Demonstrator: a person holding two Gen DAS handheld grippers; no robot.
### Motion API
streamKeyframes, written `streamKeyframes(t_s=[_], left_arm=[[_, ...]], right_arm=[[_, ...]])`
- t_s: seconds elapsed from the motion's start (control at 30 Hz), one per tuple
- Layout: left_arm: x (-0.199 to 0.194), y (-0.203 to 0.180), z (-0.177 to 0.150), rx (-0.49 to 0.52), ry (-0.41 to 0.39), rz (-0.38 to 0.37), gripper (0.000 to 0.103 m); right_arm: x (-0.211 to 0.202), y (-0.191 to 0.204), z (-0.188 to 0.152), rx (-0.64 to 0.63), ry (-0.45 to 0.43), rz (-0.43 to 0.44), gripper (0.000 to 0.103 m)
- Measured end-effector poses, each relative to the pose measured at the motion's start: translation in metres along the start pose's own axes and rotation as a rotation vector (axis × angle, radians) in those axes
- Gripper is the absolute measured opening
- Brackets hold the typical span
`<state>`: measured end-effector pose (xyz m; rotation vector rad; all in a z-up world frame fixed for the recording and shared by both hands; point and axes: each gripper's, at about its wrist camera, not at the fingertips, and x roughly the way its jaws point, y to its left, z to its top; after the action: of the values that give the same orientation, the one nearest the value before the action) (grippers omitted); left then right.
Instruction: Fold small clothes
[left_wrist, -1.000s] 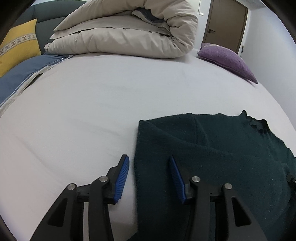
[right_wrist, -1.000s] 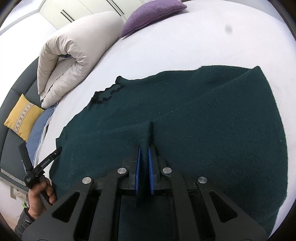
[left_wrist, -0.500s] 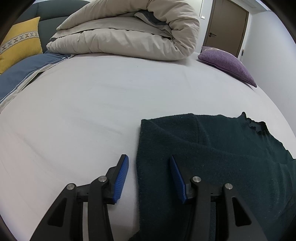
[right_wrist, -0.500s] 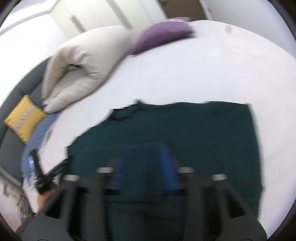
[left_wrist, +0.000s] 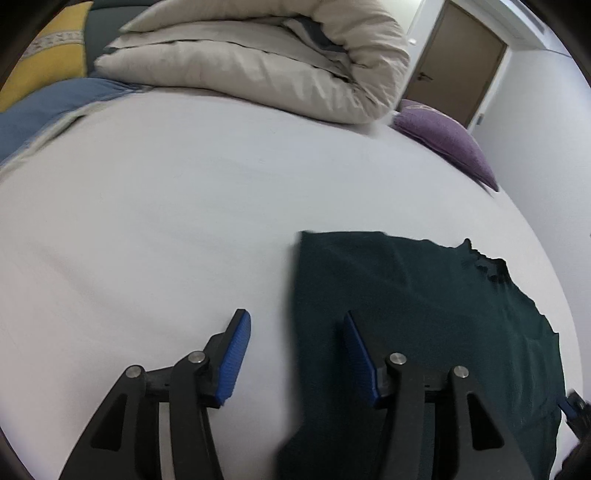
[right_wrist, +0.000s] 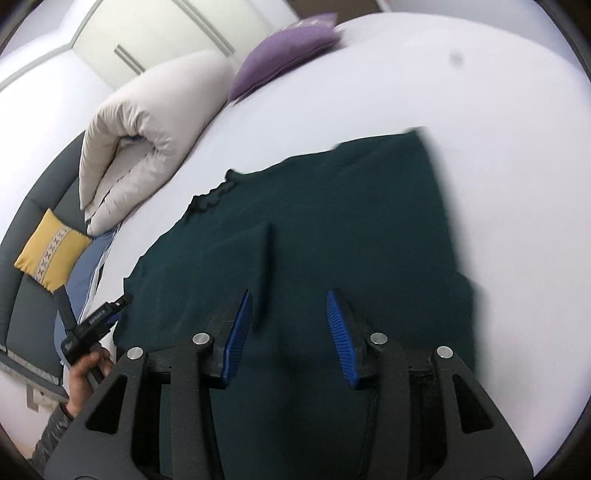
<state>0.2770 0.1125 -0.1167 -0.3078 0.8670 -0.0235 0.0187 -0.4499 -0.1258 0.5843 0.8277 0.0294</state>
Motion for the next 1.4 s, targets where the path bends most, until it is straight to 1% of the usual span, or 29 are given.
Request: streamKeyframes(t_s=[0.03, 0.1, 0.2, 0.23, 0.3, 0.33, 0.37, 0.47, 0.6, 0.77, 1.0, 1.07, 1.1, 1.3, 1.4], left_arm=[[-0.011, 0.005, -0.004, -0.012, 0.0, -0.012, 0.06], [-0.041, 0.018, -0.018, -0.036, 0.005, -0.055, 0.061], [-0.082, 0.029, -0.05, -0.009, 0.033, -0.085, 0.064], [-0.096, 0.032, -0.066, -0.003, 0.057, -0.114, 0.064], [-0.111, 0.037, -0.092, 0.002, 0.118, -0.156, 0.064], [-0.117, 0.038, -0.104, 0.007, 0.147, -0.171, 0.064], [-0.127, 0.04, -0.123, 0.011, 0.189, -0.189, 0.064], [-0.143, 0.046, -0.157, 0.0, 0.257, -0.24, 0.064], [-0.17, 0.052, -0.196, -0.003, 0.279, -0.26, 0.064], [-0.184, 0.062, -0.214, -0.029, 0.308, -0.299, 0.063], [-0.185, 0.061, -0.224, -0.012, 0.361, -0.313, 0.061], [-0.187, 0.061, -0.228, -0.005, 0.371, -0.309, 0.057], [-0.188, 0.061, -0.23, 0.001, 0.377, -0.31, 0.057], [-0.188, 0.065, -0.236, 0.003, 0.394, -0.312, 0.052], [-0.188, 0.063, -0.237, 0.02, 0.402, -0.301, 0.047]], right_arm=[[-0.017, -0.006, -0.009, -0.004, -0.012, 0.002, 0.046], [-0.048, -0.012, -0.034, -0.013, -0.027, -0.009, 0.05], [-0.084, -0.022, -0.072, -0.011, -0.02, -0.007, 0.052], [-0.093, -0.025, -0.082, -0.002, -0.015, -0.001, 0.053], [-0.111, -0.031, -0.108, 0.016, -0.002, 0.007, 0.053], [-0.12, -0.036, -0.116, 0.02, -0.001, 0.009, 0.053], [-0.126, -0.038, -0.125, 0.024, 0.001, 0.013, 0.053], [-0.142, -0.043, -0.149, 0.037, 0.014, 0.024, 0.053], [-0.161, -0.053, -0.173, 0.044, 0.033, 0.02, 0.053], [-0.176, -0.065, -0.192, 0.04, 0.064, 0.016, 0.053], [-0.188, -0.082, -0.201, 0.057, 0.096, 0.023, 0.053], [-0.191, -0.087, -0.202, 0.06, 0.117, -0.003, 0.053], [-0.194, -0.091, -0.204, 0.066, 0.127, -0.009, 0.053], [-0.203, -0.11, -0.209, 0.087, 0.168, -0.004, 0.051], [-0.204, -0.115, -0.212, 0.091, 0.197, 0.003, 0.051]])
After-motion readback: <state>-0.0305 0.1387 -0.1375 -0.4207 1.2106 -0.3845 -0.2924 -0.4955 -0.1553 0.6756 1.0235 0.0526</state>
